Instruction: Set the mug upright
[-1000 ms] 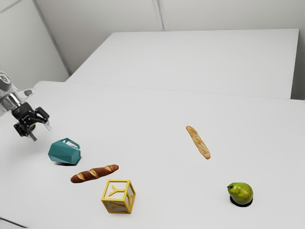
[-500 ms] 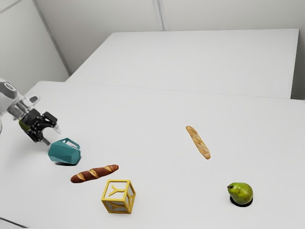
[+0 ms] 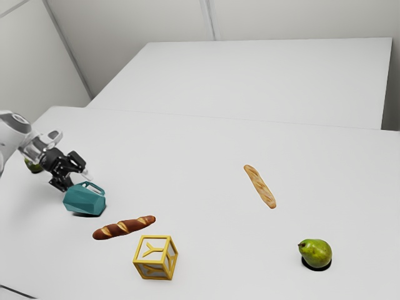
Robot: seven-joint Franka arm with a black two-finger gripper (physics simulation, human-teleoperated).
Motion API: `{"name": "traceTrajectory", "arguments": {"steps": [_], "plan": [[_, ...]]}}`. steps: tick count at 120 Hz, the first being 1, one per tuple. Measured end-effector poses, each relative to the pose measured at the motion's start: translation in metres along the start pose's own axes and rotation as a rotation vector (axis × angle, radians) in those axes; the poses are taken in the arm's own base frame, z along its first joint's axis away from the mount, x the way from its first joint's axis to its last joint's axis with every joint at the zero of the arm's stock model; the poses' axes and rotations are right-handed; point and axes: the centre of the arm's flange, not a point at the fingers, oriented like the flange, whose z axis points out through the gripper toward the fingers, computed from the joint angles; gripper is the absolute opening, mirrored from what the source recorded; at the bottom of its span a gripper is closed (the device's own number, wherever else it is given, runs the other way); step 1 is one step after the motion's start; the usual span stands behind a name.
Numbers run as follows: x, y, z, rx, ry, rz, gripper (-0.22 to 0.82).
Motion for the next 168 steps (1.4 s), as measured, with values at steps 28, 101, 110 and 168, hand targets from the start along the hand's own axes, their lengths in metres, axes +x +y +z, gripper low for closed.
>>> {"name": "traceTrajectory", "arguments": {"steps": [28, 101, 110, 168], "plan": [[-0.001, 0.004, -0.003, 0.011, -0.004, -0.026, -0.05], [-0.009, 0.114, -0.011, 0.195, 0.026, 0.075, -0.18], [-0.013, 0.158, -0.006, 0.315, 0.041, 0.151, -0.18], [-0.055, 0.293, 0.083, 0.75, 0.182, 0.308, -0.18]]}}
